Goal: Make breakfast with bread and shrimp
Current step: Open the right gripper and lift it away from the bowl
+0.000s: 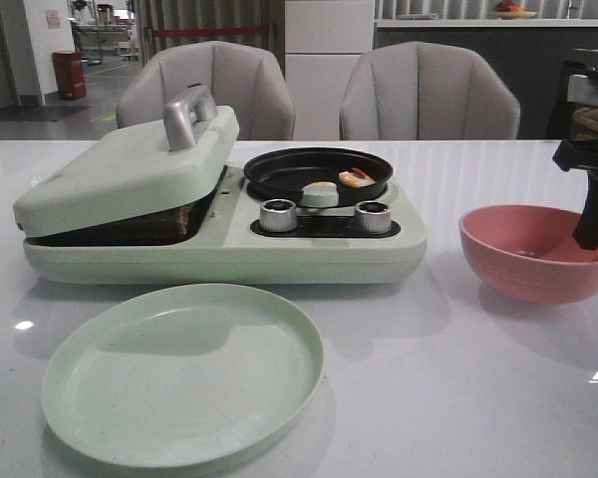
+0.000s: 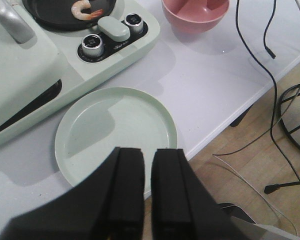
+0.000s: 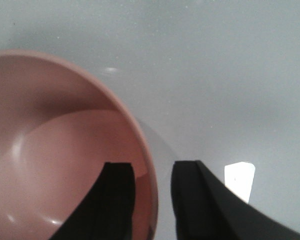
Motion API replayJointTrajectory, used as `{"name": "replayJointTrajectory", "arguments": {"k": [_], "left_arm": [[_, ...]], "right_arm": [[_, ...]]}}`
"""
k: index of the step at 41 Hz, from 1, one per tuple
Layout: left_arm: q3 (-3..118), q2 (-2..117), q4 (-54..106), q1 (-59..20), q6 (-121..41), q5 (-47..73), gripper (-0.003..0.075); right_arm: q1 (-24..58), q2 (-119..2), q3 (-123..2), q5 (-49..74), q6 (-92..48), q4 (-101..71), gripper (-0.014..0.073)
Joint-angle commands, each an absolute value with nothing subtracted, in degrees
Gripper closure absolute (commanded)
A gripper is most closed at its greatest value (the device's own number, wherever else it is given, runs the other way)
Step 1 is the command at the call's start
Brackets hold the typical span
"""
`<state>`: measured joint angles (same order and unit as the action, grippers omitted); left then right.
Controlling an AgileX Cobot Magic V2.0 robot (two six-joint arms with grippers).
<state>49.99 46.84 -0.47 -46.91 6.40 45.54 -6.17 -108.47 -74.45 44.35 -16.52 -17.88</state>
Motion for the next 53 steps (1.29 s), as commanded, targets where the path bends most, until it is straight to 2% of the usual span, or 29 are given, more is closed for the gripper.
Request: {"name": "replayJointTrajectory", "arguments": {"k": [1,15,30,41,53], "left_arm": [[51.6,46.6,0.0,-47.4,6.8,41.8,0.0554],[51.6,46.6,0.0,-47.4,6.8,41.8,0.0554],[51.6,46.6,0.0,-47.4,6.8,41.8,0.0554],[51.6,46.6,0.0,-47.4,6.8,41.8,0.0554],[51.6,46.6,-0.4,-47.4,6.8,41.8,0.0554]], "right_arm": [[-6.6,-105.5,-76.2,42.7,-17.2,-17.9,0.0197],[-4.8,-96.2,-76.2,41.6,-17.2,-15.9,0.0202],[7.1,-79.9,-75.3,48.8,-16.0,-13.2,0.0204],[10.7,-67.4,-68.6,56.8,-7.4,-4.8,0.0204],[10.7,-49.4,-56.3,56.5,-6.5,-4.1,0.0204]]}}
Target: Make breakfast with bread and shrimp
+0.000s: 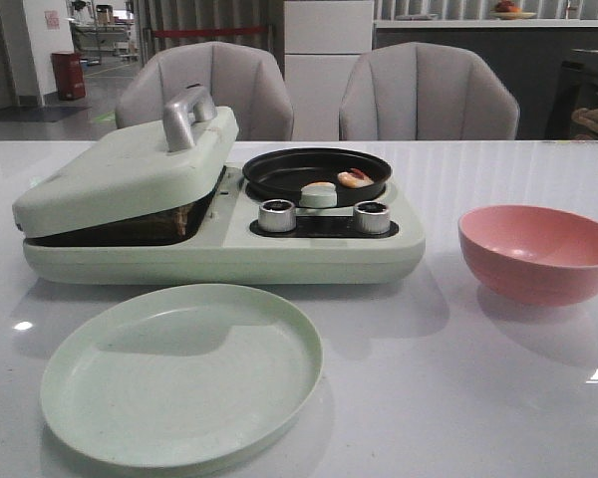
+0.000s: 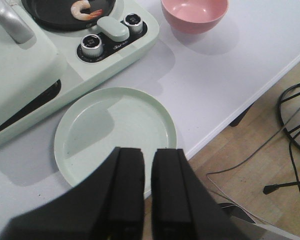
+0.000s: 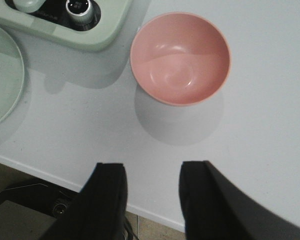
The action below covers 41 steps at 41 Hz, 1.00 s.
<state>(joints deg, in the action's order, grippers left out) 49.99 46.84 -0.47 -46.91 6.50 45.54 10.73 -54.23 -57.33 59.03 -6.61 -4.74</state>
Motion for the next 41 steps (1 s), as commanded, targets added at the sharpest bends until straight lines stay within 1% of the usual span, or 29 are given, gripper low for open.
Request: {"name": "replayJointTrajectory", "arguments": {"k": [1,11,17,22,24,31,37,39,41], "left_arm": [[51.6,46.6,-0.4,-47.4,6.8,41.8,0.0554],[51.6,46.6,-0.5,-47.4,6.8,41.8,0.0554],[51.6,46.6,-0.5,-47.4,6.8,41.8,0.0554],[51.6,46.6,-0.5,-47.4,6.8,41.8,0.0554],[51.6,46.6,-0.5,-47.4,6.8,41.8,0.0554],[51.6,46.6,-0.5,-47.4,6.8,41.8,0.0554],[51.6,46.6,-0.5,-47.4,6.8,41.8,0.0554],[51.6,46.6,-0.5,-47.4,6.8,41.8,0.0554],[51.6,46.6,-0.5,-47.4,6.8,41.8,0.0554]], "right_arm": [[10.7,-48.3,-55.6,56.5,-6.5,-4.1,0.0204],[10.7,-35.4,-49.4,56.7,-6.4,-4.3,0.0204],[10.7,-30.9,-48.0,56.8,-4.9,-4.3,0.0204],[10.7,-29.5,-48.0,56.9,-4.1,-4.3,0.0213],[10.7,-29.4,-48.0,56.9,-4.1,-4.3,0.0237],[10.7,-29.4,-48.0,56.9,-4.1,-4.3,0.0433],[10.7,-29.4,-48.0,56.9,-4.1,-4.3,0.0563],[10.7,-29.4,-48.0,56.9,-4.1,-4.3,0.0582],[10.7,-29.4,-48.0,56.9,-4.1,-4.3,0.0579]]}}
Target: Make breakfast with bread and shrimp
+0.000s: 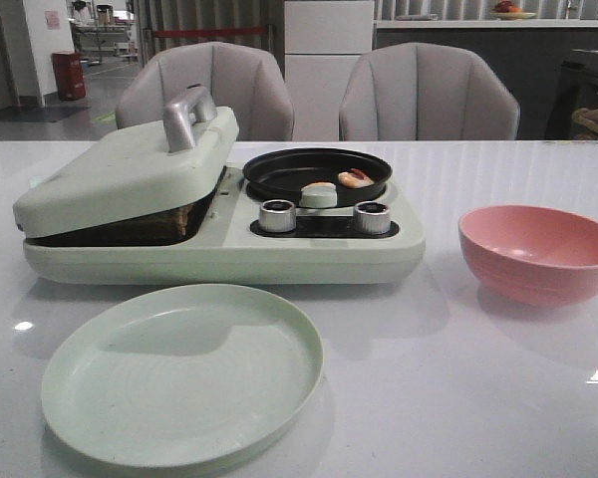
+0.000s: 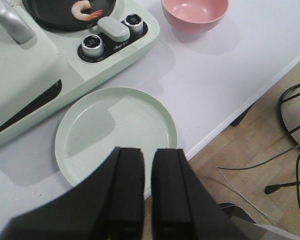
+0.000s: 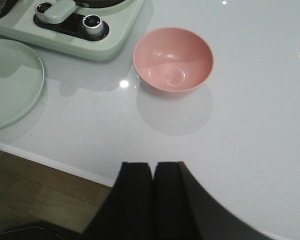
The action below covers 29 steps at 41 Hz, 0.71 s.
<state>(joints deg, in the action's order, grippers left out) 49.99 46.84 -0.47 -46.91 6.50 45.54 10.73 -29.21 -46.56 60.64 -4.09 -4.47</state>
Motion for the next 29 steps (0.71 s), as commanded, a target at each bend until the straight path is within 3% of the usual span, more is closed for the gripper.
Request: {"name": "replayJointTrajectory", "arguments": {"k": [1,29], "left_arm": [[51.6,46.6,-0.5,-47.4,6.8,41.8,0.0554],[51.6,46.6,0.0,-47.4,6.8,41.8,0.0554]], "right_arm": [[10.7,-29.4,-48.0,56.9,-4.1,-4.3,0.0579],[10.7,-29.4,-48.0,56.3,-4.1,-4.3,0.0579]]}}
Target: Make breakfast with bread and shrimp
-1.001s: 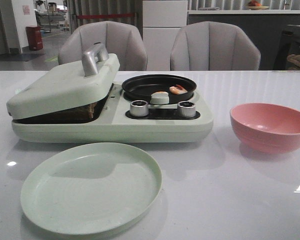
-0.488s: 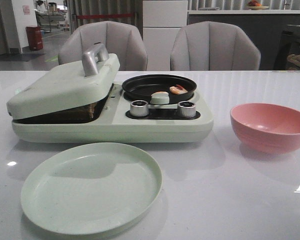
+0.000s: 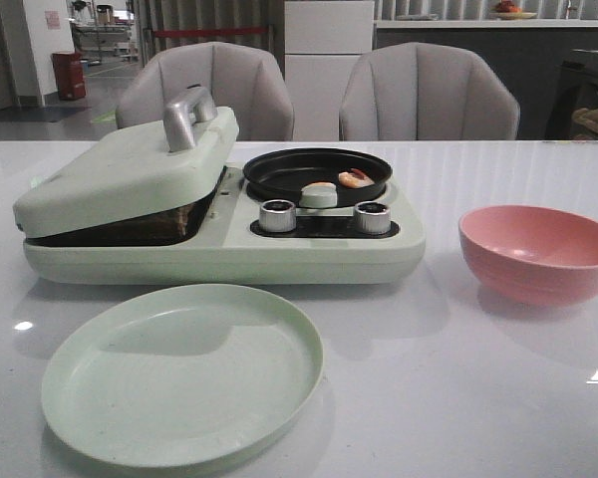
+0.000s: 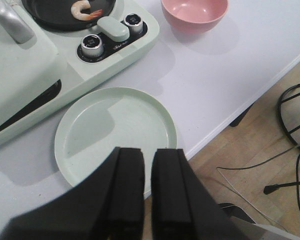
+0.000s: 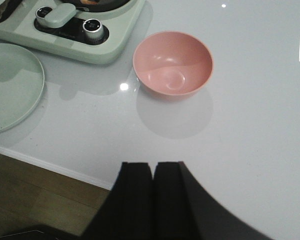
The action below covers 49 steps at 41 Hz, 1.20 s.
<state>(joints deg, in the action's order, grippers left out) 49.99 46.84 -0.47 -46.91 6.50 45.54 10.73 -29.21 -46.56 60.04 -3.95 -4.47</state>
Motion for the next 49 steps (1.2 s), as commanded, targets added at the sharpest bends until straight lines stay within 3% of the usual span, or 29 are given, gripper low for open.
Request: {"name": "replayJointTrajectory", "arguments": {"k": [1,6,15,26,35,49], "left_arm": [[51.5,46.6,0.0,-47.4,6.8,41.7,0.0554],[50.7,44.6,-4.9,-45.5,6.7,40.5,0.0573],[45.5,35.1,-7.2,-32.7,6.7,34.4,0.0616],[29.2,19.5,-7.6,-17.3,6.7,18.5,0.0619],[14.8,8.6,3.0,-6.0,6.7,12.1,0.0619],[1.9,0.2,3.4,-2.3,6.7,1.3,0.0619]], "right_arm": [[10.7,-29.4,-48.0,56.3,-4.1,-4.3,0.0579],[10.7,-29.4,-48.0,56.3,-4.1,-4.3,0.0579],[10.7,-29.4,-48.0,56.3,-4.1,-4.3,0.0579],[10.7,-29.4,-48.0,56.3,-4.1,-4.3,0.0579],[10.7,-29.4,-48.0,56.3,-4.1,-4.3,0.0579],[10.7,-29.4,-48.0,56.3,-4.1,-4.3,0.0579]]}}
